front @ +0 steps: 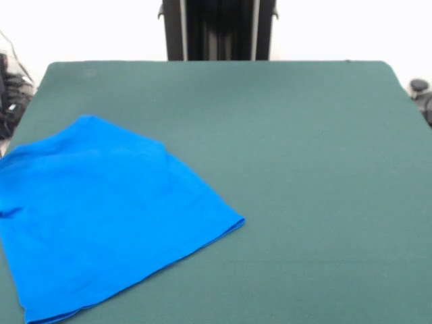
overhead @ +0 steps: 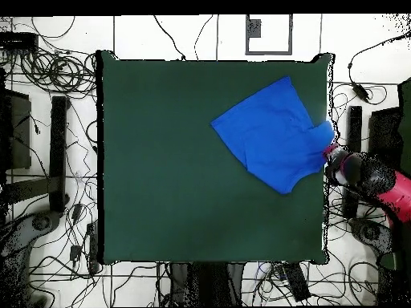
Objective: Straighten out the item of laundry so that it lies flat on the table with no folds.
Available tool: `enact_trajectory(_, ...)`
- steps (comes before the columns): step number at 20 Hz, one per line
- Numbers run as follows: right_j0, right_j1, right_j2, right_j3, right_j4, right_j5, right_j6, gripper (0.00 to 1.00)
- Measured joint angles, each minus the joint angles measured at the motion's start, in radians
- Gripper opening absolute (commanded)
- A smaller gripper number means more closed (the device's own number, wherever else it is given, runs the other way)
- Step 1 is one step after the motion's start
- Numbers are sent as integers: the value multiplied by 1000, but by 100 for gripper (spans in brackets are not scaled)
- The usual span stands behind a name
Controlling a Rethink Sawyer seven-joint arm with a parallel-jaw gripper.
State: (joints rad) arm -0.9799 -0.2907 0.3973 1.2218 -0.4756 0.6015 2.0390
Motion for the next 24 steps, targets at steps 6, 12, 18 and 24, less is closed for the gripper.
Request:
enact_trajectory(6,-1,8,0,-9,-4,0,0,100)
enact_trajectory(12,-22,11,2,-19,-45,0,0,100)
enact_trajectory(18,-29,26,23,-20,-71,-1,0,100)
enact_trajectory(24,-46,37,43,-23,-87,-1,0,100)
